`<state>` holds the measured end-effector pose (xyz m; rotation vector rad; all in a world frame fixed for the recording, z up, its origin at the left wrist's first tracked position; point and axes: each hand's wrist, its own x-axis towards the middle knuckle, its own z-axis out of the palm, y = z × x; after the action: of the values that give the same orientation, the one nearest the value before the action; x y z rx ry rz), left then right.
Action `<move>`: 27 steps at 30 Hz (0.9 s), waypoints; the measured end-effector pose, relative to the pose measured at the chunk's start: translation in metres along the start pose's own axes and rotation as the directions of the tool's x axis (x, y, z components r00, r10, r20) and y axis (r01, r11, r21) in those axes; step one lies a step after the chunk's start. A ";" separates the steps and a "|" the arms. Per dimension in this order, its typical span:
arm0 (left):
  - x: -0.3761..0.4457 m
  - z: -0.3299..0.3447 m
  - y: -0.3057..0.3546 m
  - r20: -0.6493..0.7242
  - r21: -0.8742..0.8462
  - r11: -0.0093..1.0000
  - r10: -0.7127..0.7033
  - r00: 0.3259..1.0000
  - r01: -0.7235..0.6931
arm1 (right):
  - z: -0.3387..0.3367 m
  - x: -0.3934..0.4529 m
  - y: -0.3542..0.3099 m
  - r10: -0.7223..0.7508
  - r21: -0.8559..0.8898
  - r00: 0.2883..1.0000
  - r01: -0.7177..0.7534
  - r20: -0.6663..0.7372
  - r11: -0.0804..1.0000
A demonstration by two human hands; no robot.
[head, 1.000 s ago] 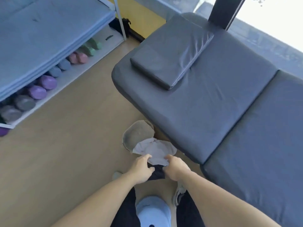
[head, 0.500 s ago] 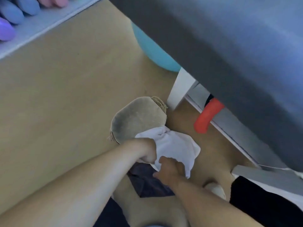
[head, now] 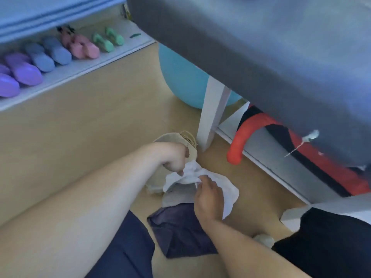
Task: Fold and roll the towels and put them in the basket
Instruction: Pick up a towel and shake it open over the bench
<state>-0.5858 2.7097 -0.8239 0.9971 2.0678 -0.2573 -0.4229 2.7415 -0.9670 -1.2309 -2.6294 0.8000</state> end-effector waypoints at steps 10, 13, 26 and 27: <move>-0.064 0.006 0.022 -0.803 -0.357 0.703 0.106 0.586 -0.615 | -0.167 0.010 -0.069 -0.286 0.455 0.932 0.358 -0.222 0.815; -0.085 -0.011 0.030 -0.914 -0.223 0.727 0.075 0.398 -0.649 | -0.202 0.013 -0.083 -0.380 0.362 0.884 0.459 -0.272 0.811; -0.155 -0.111 0.039 -0.980 0.092 0.926 0.149 0.129 -0.366 | -0.320 0.023 -0.070 -0.292 0.015 0.915 0.308 -0.277 0.951; -0.157 -0.120 0.038 -0.983 0.099 0.937 0.145 0.115 -0.336 | -0.333 0.027 -0.067 -0.272 0.000 0.911 0.286 -0.309 0.958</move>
<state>-0.5708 2.7049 -0.6231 1.6481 2.9003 1.0877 -0.3766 2.8623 -0.6522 -0.8564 -2.4387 0.5626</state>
